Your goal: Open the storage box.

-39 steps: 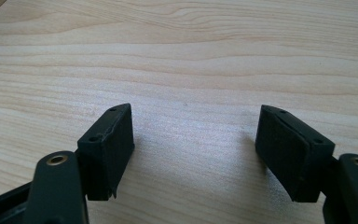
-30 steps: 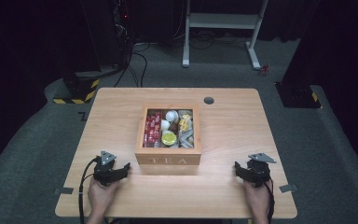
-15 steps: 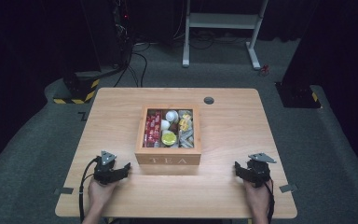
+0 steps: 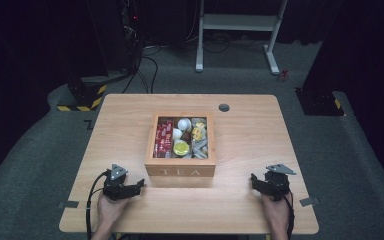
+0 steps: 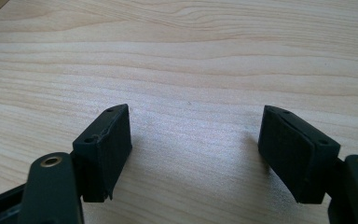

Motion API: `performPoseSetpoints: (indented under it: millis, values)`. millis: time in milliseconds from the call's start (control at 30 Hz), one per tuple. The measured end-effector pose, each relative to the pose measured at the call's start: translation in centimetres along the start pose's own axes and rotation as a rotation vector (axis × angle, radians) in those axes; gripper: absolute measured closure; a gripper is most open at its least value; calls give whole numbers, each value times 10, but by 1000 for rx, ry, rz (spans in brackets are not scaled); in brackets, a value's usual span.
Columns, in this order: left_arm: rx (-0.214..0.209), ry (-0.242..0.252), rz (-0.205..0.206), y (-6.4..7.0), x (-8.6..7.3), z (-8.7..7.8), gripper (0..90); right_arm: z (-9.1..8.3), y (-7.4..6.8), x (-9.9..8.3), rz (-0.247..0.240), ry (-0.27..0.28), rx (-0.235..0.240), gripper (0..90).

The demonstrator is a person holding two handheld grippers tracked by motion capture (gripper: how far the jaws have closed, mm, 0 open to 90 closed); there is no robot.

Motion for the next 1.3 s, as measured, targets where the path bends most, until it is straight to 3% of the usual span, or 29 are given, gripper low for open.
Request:
performPoseSetpoints:
  millis: [233,500,967,1033,1300]
  values:
    - [-62,5,-11,11,-1,-6,153,0,0,0,1,-1,0,253]
    - [-77,14,25,23,3,-9,171,0,0,0,1,-1,0,253]
    - [-101,27,77,42,13,-11,362,0,0,0,0,-1,2,250]
    - [-110,26,86,44,15,-11,428,0,0,0,-2,-1,3,250]
    - [-124,26,85,48,22,-11,561,0,0,0,2,-2,4,250]
Point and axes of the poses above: each handheld gripper's, and its own axes: z roughly forward along the jaws, x roughly out of its top, y roughly to its right, the point moved 3 cm from there along z, roughly forward along the jaws
